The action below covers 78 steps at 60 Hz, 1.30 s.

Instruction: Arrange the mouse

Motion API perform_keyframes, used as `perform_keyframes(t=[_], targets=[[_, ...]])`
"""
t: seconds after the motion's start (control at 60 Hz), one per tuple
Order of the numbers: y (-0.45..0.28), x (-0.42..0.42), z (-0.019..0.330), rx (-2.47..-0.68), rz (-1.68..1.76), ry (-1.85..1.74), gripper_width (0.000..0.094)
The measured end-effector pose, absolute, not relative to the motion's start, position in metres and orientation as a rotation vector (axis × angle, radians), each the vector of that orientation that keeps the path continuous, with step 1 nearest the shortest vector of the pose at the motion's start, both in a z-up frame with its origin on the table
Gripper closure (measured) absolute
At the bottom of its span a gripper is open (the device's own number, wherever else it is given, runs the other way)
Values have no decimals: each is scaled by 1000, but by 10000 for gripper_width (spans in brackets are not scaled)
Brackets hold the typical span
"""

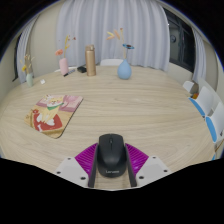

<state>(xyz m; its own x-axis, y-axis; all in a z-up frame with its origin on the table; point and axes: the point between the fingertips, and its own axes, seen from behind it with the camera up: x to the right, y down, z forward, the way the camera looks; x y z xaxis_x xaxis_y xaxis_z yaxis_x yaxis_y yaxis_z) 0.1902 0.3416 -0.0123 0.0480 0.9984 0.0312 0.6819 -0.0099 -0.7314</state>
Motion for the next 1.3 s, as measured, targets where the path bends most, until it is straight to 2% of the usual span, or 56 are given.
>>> perform_keyframes(t=[0.117,0.217,0.3,0.417,0.5,0.583,0.7,0.867,0.933,1.017,1.05,1.083,1.1,1.133,1.3], targets=[[340,188,-9,-1696,648,-1735,533],[329,183,-2,-1758,659,-1750,578],[317,158,34,-1759,674,-1691,579],[254,100,92,-1725,851,-1654,579],[206,58,113,-1695,919,-1656,580],[165,28,100,-1685,892,-1695,580],[107,10,50,-1750,886,-1780,582],[95,23,-7,-1787,773,-1824,578],[94,25,-10,-1745,786,-1813,545],[96,29,-12,-1719,745,-1835,425],[95,30,-12,-1721,747,-1839,294],[97,32,-9,-1738,743,-1829,83],[99,34,-6,-1748,742,-1818,66],[104,39,0,-1767,739,-1795,105],[119,98,52,-1780,772,-1751,85]])
